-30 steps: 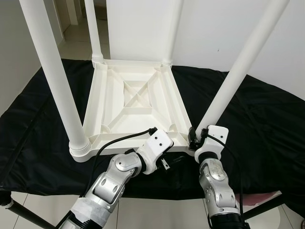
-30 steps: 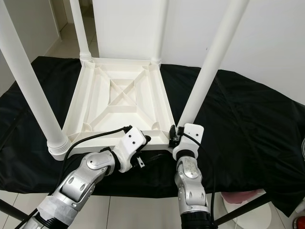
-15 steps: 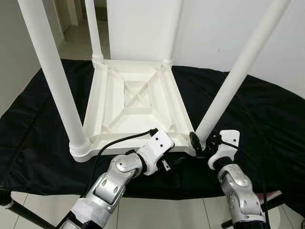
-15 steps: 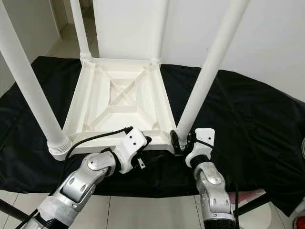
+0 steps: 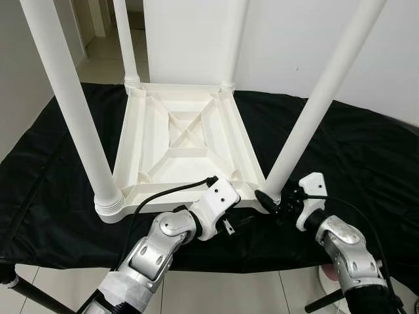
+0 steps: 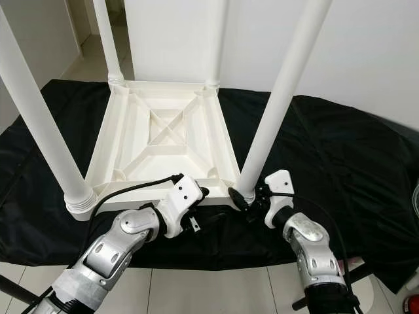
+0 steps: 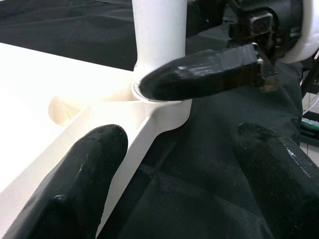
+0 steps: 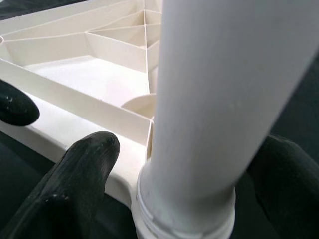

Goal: Building children table

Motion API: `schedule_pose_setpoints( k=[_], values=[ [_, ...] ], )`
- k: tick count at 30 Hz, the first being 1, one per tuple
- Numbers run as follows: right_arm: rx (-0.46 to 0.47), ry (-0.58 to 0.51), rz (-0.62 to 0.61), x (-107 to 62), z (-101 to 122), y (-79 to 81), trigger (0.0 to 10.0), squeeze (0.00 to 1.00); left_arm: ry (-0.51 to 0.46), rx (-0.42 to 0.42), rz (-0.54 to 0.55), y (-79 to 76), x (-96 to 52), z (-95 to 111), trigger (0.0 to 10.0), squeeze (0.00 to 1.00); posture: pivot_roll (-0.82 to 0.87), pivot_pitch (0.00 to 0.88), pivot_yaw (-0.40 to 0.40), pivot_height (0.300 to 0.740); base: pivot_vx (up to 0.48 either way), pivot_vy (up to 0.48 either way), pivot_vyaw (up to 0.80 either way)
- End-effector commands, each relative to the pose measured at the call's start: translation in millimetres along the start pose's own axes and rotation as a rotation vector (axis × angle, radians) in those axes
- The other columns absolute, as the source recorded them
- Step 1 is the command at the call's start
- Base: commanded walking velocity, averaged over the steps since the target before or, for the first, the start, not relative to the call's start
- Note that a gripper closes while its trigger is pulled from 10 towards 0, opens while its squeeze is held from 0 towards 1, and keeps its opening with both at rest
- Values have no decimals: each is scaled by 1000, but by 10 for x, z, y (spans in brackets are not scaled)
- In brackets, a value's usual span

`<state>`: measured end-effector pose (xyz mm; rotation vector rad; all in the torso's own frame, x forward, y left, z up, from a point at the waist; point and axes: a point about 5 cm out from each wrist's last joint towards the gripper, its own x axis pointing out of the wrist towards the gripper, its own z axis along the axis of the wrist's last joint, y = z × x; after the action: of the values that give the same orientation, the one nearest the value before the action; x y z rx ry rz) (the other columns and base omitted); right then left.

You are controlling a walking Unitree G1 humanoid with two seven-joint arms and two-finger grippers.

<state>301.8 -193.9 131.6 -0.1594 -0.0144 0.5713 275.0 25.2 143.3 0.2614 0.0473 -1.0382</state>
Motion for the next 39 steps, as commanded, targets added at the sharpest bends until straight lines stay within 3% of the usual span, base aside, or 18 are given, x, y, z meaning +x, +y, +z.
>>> schedule_pose_setpoints(
  k=[1, 3, 4, 6, 7, 9, 19, 20, 32, 39],
  values=[
    [-16, 18, 13, 2, -27, 0, 10000, 0, -2, 6, -8, -6, 18, 14, 10000, 0, 18, 33, -44, 740, 0, 0, 0],
    [-20, 23, 47, 58, -36, -8, 10000, 0, -3, 6, -4, 0, 18, 16, 10000, 0, 20, 32, -45, 740, 0, 0, 0],
    [-16, 26, 71, 86, -49, -7, 4824, 0, -3, 6, -2, 3, 16, 17, 10000, 0, 20, 32, -45, 740, 0, 0, 0],
    [-14, 27, 87, 103, -57, -7, 4824, 0, -4, 6, -1, 4, 15, 18, 10000, 0, 20, 32, -45, 740, 0, 0, 0],
    [-17, 32, 106, 115, -71, -5, 510, 0, -4, 7, 0, 7, 15, 18, 10000, 0, 29, 31, -46, 740, 0, 0, 0],
    [-16, 38, 115, 122, -84, -7, 0, 0, -4, 7, 1, 10, 14, 20, 10000, 0, 30, 31, -46, 740, 0, 0, 0],
    [-17, 54, 141, 108, -150, -15, 0, 0, -3, 7, 2, 18, 8, 22, 10000, 0, 30, 35, -42, 740, 0, 0, 0],
    [-15, 56, 126, 100, -164, -10, 10000, 0, -4, 7, 1, 18, 10, 26, 10000, 0, 30, 35, -43, 740, 0, 0, 0],
    [56, 20, -27, 177, -104, 11, 10000, 0, -7, 4, -2, 3, 18, 27, 10000, 0, 27, 36, -44, 740, 0, 0, 0],
    [113, 24, -245, 184, -111, 133, 10000, 0, -8, -5, -1, -12, 26, 22, 10000, 0, 18, 42, -51, 740, 0, 0, 0]
  ],
)
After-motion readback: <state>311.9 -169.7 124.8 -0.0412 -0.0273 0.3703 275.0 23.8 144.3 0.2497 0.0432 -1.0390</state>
